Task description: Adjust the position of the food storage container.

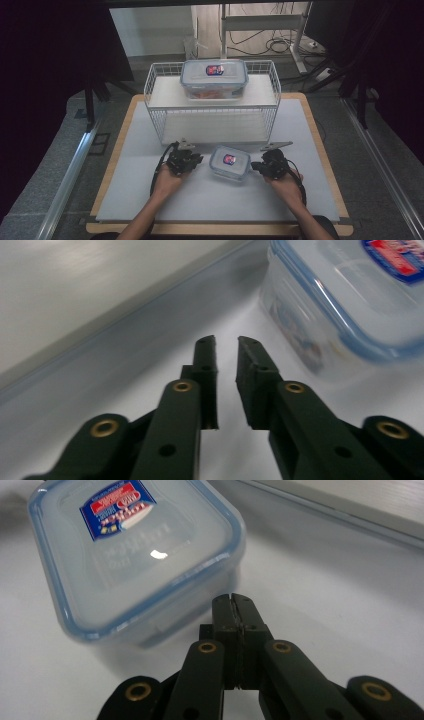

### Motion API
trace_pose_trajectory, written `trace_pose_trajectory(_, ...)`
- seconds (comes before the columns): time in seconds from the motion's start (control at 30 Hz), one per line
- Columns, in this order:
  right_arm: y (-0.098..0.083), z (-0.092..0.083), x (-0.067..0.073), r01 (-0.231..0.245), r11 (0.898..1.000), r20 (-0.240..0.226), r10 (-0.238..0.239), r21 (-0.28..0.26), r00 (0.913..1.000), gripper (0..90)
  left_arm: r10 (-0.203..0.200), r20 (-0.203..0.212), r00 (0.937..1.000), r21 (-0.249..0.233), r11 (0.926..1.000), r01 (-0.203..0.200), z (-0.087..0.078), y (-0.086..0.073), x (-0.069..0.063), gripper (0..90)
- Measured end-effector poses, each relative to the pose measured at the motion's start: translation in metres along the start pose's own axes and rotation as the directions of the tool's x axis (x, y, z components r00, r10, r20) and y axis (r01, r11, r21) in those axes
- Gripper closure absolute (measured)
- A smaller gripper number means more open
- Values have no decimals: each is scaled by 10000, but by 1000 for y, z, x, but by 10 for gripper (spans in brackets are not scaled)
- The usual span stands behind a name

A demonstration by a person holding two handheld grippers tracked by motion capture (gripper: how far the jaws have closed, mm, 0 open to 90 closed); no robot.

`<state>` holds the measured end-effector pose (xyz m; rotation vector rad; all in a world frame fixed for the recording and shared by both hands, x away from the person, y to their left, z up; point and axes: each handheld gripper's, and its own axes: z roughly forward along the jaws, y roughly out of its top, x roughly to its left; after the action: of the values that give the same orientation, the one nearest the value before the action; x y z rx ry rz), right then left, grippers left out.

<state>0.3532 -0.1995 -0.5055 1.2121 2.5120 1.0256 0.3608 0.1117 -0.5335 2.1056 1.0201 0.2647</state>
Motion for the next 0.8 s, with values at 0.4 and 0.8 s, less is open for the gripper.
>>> trace_pose_trajectory(0.4, 9, 15, 11, 403, 9991, 37, -403, 143, 9992, 893, -383, 363, 9986, 155, 9992, 378, -11, -10, -10, 834)
trace_pose_trajectory(0.8, 5, 17, 40, 1189, 9920, -259, -1179, 421, 9927, 893, -510, -152, 9986, 579, 9970, 518, -38, -32, -25, 845)
